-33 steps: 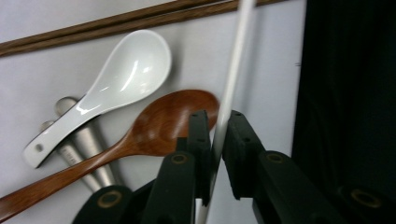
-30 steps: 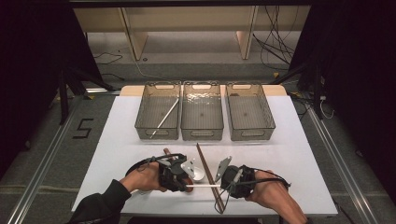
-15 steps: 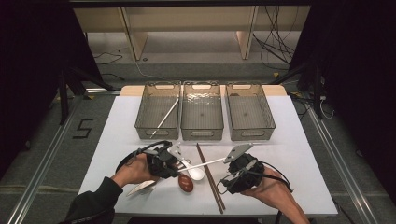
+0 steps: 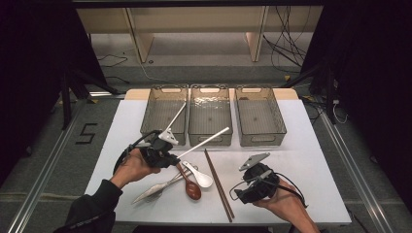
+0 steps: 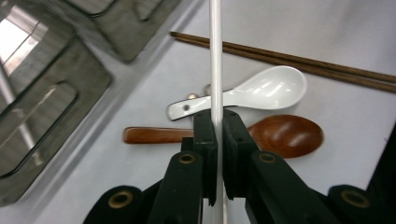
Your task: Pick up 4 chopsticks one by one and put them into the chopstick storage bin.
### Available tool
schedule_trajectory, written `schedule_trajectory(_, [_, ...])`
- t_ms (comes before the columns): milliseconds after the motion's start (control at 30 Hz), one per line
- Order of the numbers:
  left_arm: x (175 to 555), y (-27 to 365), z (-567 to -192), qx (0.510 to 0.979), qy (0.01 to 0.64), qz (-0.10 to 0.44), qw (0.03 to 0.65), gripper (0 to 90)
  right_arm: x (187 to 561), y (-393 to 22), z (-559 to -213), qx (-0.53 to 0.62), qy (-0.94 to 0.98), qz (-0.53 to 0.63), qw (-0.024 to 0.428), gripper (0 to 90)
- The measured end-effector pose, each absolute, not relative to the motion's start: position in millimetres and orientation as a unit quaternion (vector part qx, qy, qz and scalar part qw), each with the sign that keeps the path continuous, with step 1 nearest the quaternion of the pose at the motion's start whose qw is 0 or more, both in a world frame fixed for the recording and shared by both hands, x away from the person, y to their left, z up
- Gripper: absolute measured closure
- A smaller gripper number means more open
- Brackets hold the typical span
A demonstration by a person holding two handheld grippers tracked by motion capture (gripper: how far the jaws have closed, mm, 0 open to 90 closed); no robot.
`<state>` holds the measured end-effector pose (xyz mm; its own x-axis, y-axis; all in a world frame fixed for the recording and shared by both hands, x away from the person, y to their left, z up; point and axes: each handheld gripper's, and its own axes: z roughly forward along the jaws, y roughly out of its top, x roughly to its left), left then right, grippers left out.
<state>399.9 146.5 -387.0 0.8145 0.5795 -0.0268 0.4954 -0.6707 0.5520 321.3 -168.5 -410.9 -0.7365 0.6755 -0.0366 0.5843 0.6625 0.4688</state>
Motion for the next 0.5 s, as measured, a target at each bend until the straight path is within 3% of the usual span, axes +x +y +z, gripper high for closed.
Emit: schedule_trajectory(500, [457,180,-380,0.858,0.403,0.111,0.299,85.5,321,-169,-414,0.353,0.905,0.214,0.101,24.2])
